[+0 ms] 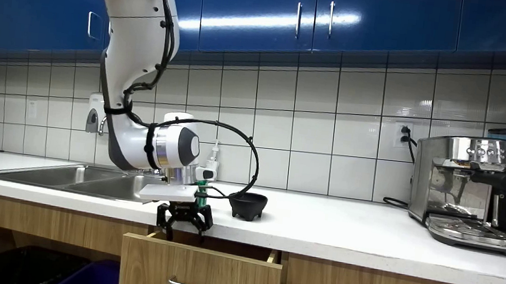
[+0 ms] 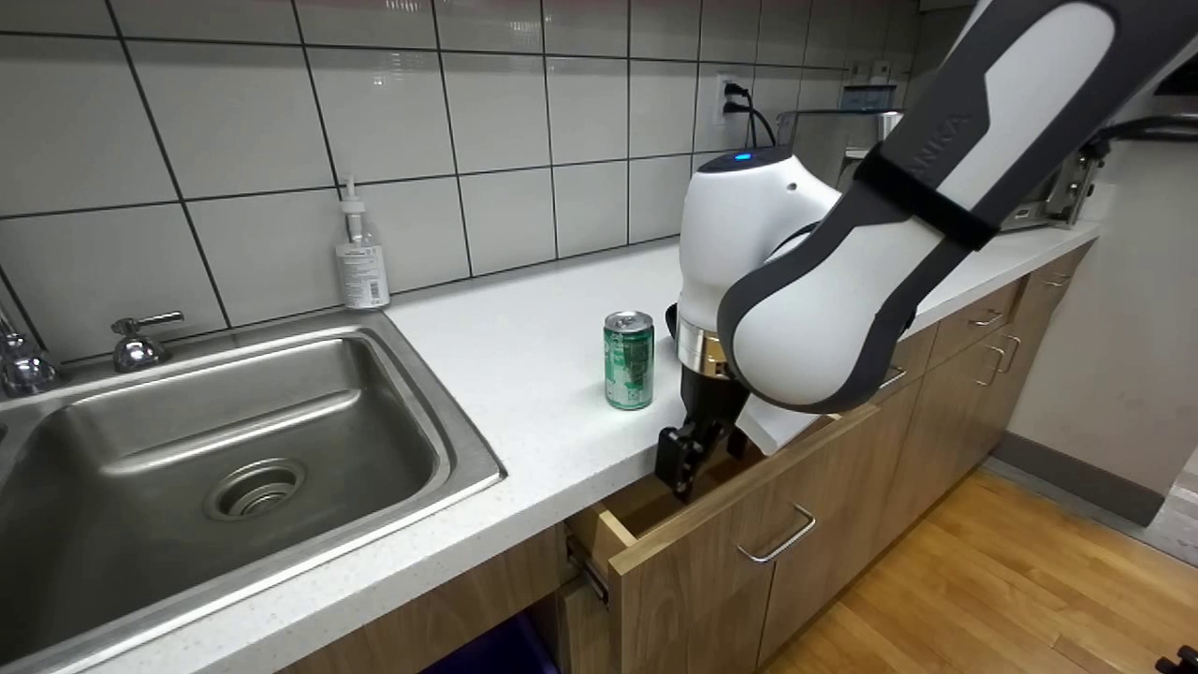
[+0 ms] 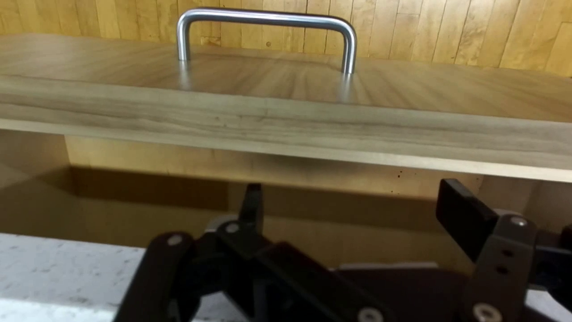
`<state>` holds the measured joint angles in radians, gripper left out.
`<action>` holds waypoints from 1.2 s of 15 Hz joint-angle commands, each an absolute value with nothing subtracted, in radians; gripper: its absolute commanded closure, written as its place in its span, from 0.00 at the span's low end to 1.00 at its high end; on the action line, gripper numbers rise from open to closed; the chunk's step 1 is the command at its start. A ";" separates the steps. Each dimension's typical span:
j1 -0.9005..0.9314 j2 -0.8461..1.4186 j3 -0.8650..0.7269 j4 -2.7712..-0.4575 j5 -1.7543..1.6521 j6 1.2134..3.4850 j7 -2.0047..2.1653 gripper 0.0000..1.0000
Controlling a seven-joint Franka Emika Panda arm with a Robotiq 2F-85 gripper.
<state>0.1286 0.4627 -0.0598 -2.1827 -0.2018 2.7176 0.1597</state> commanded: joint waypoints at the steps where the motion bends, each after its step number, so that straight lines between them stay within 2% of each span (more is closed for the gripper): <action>1: 0.153 0.469 -0.080 -2.173 -0.201 2.719 0.197 0.00; 18: 0.149 0.389 -0.060 -2.291 -0.126 2.707 0.235 0.00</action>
